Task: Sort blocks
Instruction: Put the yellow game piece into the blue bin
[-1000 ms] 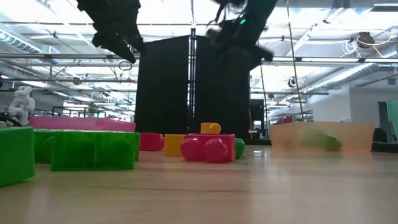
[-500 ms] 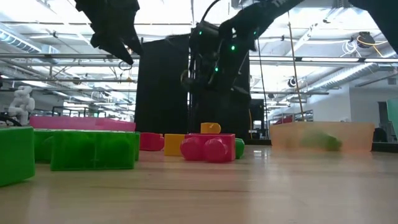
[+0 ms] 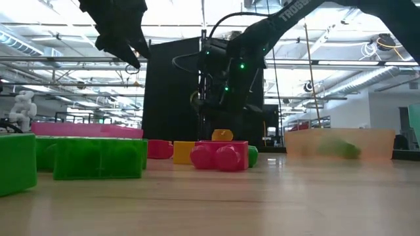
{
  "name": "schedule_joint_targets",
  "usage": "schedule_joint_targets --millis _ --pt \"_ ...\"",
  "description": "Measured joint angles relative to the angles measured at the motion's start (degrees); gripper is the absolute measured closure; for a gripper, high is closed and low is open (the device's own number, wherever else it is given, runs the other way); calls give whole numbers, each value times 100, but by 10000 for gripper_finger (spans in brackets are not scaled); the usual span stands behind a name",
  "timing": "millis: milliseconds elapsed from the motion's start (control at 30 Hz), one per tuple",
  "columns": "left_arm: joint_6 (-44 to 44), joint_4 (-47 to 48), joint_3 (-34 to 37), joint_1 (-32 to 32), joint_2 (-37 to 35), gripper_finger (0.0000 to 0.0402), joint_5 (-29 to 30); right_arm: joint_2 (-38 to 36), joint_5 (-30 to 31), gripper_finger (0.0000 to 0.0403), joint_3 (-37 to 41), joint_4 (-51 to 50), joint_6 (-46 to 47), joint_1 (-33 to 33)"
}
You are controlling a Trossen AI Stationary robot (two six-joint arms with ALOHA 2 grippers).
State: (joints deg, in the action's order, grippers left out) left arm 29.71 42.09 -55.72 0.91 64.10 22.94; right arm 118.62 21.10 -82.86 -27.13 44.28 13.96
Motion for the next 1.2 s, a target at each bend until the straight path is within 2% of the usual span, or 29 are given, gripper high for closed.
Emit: schedule_joint_targets --millis 100,267,300,433,567,767,900,1033,1200 --pt "0 -2 0 0 0 91 0 27 -122 153 1 -42 4 43" --pt "-2 -2 0 0 0 91 0 19 -260 281 0 -13 -16 48" --pt "-2 0 0 0 0 91 0 10 -389 291 -2 -3 -31 48" --pt "-2 0 0 0 0 91 0 8 -831 291 -156 -144 -316 40" --pt "-4 0 0 0 0 91 0 -12 -947 291 -603 -750 -529 -55" --pt "-9 6 0 -2 0 91 2 -451 -588 291 -1603 -2289 -1357 -250" --pt "-4 81 0 -2 0 91 2 -1026 -566 291 -2059 -3525 -1513 -458" --pt "-5 107 0 2 0 91 0 -1839 -601 291 -2156 -4619 -942 -1063" --pt "-9 108 0 2 0 91 -2 -2777 -517 291 -2159 -5678 942 -2214"
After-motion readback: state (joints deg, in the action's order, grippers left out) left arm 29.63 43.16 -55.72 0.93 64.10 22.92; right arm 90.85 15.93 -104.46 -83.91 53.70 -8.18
